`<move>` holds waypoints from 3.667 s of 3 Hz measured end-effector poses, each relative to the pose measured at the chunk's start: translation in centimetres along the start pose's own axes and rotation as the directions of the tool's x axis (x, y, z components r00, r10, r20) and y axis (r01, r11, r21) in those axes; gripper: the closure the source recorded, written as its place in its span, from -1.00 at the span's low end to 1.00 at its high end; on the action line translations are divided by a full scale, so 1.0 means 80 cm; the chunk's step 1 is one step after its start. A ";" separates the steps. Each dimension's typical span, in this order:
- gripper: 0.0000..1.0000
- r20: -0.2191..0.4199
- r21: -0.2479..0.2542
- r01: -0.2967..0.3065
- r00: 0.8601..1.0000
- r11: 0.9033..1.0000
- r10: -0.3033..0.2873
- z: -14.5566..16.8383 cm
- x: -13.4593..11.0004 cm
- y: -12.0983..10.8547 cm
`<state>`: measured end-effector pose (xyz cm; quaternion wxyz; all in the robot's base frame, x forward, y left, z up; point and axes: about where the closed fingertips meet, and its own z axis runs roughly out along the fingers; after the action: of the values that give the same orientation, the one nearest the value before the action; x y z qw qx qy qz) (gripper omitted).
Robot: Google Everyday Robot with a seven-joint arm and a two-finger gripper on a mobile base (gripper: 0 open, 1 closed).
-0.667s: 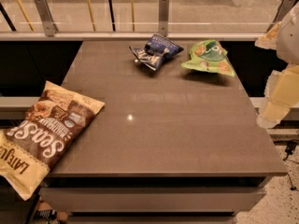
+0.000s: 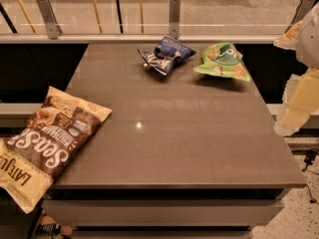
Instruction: Move green rice chip bag near brown chip bag
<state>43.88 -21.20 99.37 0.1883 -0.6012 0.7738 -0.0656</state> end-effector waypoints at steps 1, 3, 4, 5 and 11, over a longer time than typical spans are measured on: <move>-1.00 0.002 0.095 0.014 1.000 0.995 -0.014 -0.004 0.002 0.000; -1.00 0.056 0.349 -0.014 0.998 0.937 -0.006 0.012 -0.018 -0.078; -1.00 0.044 0.429 -0.006 0.999 0.903 -0.014 0.022 -0.023 -0.131; -1.00 0.008 0.436 0.009 1.000 0.900 -0.014 0.054 -0.026 -0.169; -1.00 -0.074 0.370 -0.086 0.990 0.925 0.122 0.205 -0.012 -0.234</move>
Offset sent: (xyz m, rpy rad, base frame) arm 0.0769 -0.0014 0.0165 0.0054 -0.4786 -0.0925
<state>67.10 -23.27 90.64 0.2632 -0.5098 0.7869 -0.2272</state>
